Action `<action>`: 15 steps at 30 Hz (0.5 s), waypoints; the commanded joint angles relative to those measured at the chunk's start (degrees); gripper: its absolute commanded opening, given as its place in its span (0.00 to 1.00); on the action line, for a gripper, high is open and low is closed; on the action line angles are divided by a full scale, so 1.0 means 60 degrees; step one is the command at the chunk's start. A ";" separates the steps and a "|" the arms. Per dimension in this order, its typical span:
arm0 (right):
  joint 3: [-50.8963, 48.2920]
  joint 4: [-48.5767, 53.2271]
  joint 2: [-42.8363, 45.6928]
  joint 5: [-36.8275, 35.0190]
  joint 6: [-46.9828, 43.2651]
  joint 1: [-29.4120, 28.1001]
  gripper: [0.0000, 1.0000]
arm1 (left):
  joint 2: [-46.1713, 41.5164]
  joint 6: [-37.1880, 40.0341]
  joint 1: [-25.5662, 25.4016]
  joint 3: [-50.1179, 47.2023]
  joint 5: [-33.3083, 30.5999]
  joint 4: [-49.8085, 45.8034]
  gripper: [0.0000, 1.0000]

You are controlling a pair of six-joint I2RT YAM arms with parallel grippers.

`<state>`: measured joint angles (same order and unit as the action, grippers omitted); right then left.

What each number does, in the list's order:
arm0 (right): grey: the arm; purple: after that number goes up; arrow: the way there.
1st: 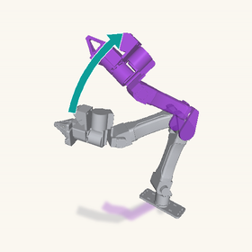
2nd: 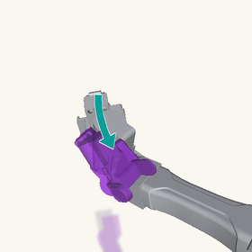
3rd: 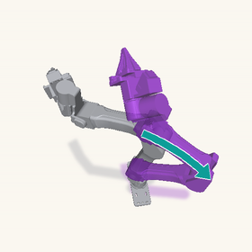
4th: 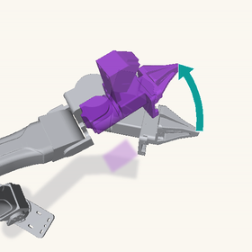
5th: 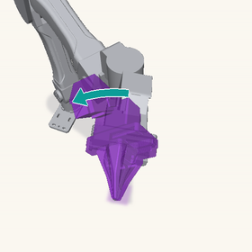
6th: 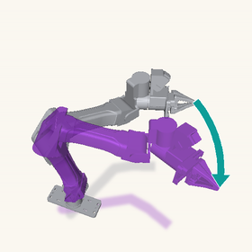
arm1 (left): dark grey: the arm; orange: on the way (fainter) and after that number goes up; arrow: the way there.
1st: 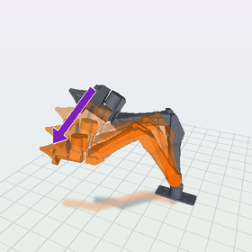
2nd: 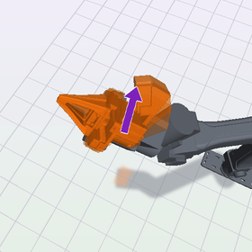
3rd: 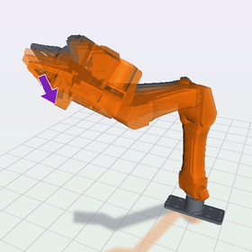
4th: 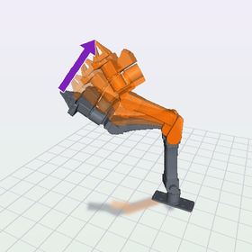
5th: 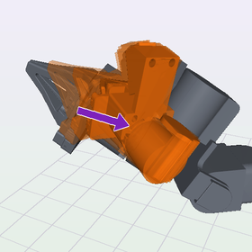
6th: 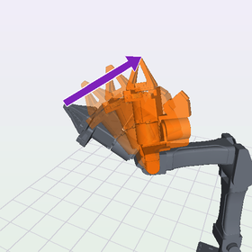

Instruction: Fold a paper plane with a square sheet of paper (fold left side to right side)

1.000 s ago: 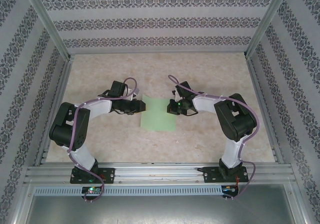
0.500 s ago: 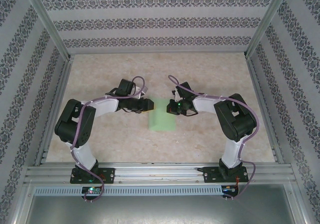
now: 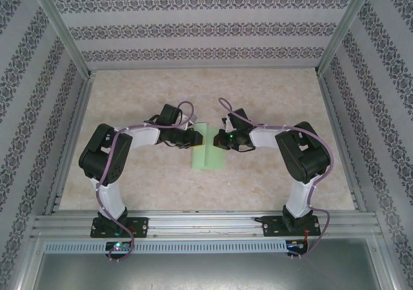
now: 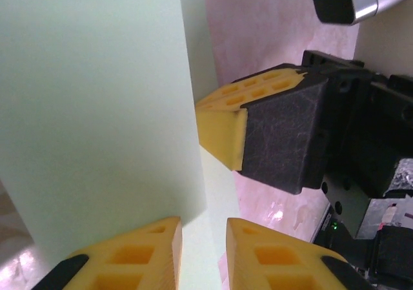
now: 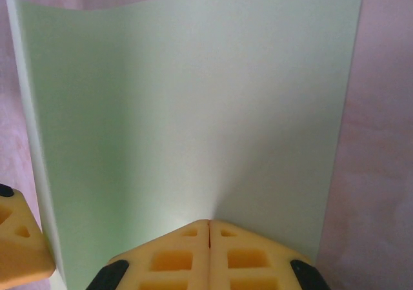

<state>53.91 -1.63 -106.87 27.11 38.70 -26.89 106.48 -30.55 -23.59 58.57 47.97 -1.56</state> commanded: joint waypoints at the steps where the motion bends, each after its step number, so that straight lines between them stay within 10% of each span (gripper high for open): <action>1: -0.0177 -0.0432 0.0273 0.0209 0.0222 -0.0001 0.04 | 0.0299 -0.0124 -0.0162 0.0258 0.0070 0.0364 0.21; 15: -0.1053 -0.1880 0.1339 0.1483 0.0631 0.0751 0.38 | 0.0525 -0.0089 -0.0337 0.0498 0.0006 0.0249 0.03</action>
<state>48.82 -9.21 -99.15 31.73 41.50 -22.22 109.19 -31.16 -24.82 60.29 47.92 -0.78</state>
